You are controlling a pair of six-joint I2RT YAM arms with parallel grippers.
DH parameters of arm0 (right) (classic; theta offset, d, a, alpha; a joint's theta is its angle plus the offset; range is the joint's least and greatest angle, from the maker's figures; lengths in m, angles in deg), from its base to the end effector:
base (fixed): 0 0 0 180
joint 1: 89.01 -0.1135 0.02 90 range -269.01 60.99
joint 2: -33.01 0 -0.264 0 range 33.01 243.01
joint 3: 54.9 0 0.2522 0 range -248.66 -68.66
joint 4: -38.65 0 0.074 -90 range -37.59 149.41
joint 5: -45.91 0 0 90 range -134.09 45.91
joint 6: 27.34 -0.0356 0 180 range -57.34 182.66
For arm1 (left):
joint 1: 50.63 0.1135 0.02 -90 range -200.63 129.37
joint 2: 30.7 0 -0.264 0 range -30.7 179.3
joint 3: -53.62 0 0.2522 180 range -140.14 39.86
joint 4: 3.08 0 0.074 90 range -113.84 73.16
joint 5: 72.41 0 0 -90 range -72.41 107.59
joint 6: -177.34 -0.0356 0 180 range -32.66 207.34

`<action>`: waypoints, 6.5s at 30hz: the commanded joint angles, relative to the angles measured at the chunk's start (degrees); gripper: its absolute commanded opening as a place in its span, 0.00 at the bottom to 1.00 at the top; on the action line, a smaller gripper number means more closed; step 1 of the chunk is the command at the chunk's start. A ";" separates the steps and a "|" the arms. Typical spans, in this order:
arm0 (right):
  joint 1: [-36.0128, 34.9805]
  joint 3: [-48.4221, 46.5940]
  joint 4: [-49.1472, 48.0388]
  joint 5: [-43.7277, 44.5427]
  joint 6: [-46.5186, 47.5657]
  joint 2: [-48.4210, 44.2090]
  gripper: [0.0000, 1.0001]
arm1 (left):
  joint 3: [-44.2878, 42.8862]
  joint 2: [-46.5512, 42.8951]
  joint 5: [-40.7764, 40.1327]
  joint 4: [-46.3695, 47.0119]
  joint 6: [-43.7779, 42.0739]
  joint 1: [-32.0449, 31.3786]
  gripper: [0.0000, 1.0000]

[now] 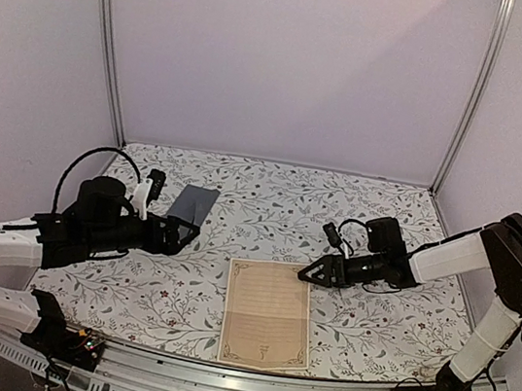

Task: Place the letter into the envelope and seal it

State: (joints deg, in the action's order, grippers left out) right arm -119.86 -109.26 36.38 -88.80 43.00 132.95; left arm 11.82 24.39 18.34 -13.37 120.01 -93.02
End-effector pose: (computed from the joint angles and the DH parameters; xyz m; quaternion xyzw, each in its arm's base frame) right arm 0.2570 0.1827 0.1253 -0.2328 0.8304 0.4722 0.1825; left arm 0.1583 -0.1452 0.2282 0.0745 0.8333 -0.3380 0.4310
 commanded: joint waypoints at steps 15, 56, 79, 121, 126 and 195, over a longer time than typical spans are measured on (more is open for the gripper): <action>-3.77 -3.44 -4.56 -0.99 -0.39 6.70 0.59 | -0.75 -0.66 0.39 -0.14 0.20 -1.12 0.98; -13.33 -6.52 2.70 30.28 -10.83 -32.03 0.00 | 2.41 -3.54 7.40 8.65 -0.20 -2.79 1.00; -25.95 -23.44 -6.58 38.59 -14.54 -27.41 0.00 | 11.40 -3.24 15.95 34.38 12.20 -3.21 1.00; -32.69 -18.36 -16.64 31.94 -16.55 -22.13 0.00 | 25.79 -10.94 22.24 66.27 24.56 -0.02 0.40; -32.69 -17.27 -16.75 30.13 -15.39 -21.90 0.00 | 25.91 -11.61 19.66 63.75 24.47 -0.02 0.29; -15.02 -17.07 20.03 11.53 17.70 -31.22 0.76 | 14.85 -12.69 34.53 42.86 5.03 -0.81 0.00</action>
State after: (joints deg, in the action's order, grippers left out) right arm -134.68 -127.07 55.29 -58.68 57.01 97.89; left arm 28.04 11.52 50.19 27.26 125.41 -93.48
